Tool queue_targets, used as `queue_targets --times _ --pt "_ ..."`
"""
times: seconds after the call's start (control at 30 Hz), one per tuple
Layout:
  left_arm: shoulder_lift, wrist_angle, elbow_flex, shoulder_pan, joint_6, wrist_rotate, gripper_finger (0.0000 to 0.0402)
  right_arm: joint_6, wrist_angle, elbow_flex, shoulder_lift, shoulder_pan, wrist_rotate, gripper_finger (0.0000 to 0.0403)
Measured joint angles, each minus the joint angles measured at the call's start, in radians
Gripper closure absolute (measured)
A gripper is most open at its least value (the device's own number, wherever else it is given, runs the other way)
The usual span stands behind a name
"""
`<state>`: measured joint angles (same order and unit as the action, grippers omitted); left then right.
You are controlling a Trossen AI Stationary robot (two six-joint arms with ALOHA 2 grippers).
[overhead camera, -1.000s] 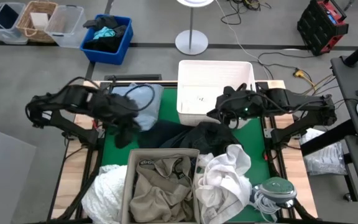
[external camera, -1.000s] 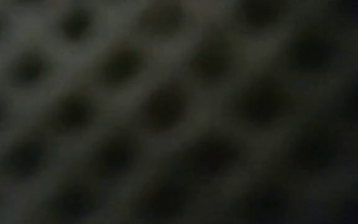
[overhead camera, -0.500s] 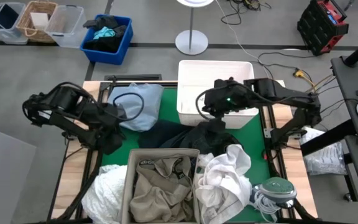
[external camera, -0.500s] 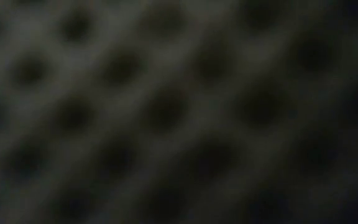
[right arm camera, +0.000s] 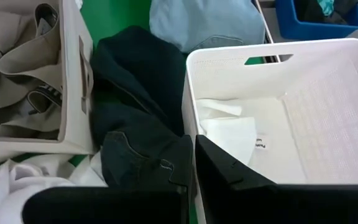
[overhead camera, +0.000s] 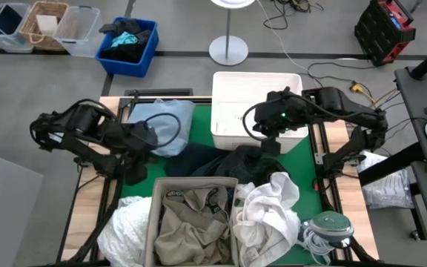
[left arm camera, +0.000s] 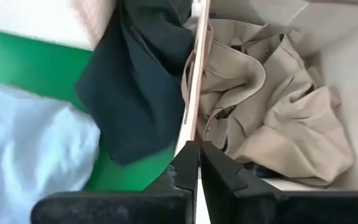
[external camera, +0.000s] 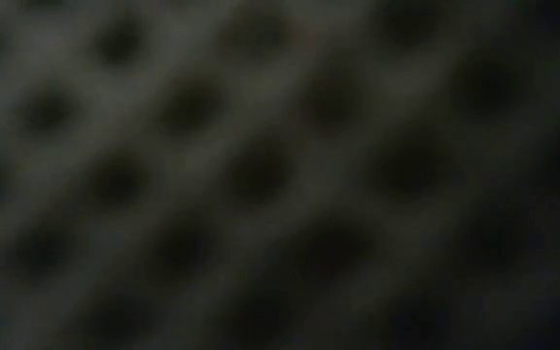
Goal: Sort clothes
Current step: Put the white polo shirt into the white laundry organizer
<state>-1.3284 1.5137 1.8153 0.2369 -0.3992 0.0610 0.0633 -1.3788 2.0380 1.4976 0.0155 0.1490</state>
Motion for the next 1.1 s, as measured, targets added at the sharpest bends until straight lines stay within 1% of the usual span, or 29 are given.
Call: queue_targets --times 0.33,0.47,0.67,1.1 --pt "-0.075 -0.007 0.0 -0.032 0.206 0.001 0.0402 -0.009 0.0 0.0 -0.005 -0.002 0.0 0.039" --pt "-0.098 -0.007 0.0 -0.054 0.254 0.001 0.0402 -0.011 0.0 -0.001 -0.005 -0.002 0.0 0.039" --pt "-0.114 -0.007 0.0 -0.069 0.277 0.001 0.0402 -0.012 0.0 -0.001 -0.005 -0.002 0.0 0.039" --pt "-0.116 -0.014 0.0 -0.069 0.278 0.005 0.0402 -0.015 0.003 -0.001 -0.005 -0.002 0.0 0.039"
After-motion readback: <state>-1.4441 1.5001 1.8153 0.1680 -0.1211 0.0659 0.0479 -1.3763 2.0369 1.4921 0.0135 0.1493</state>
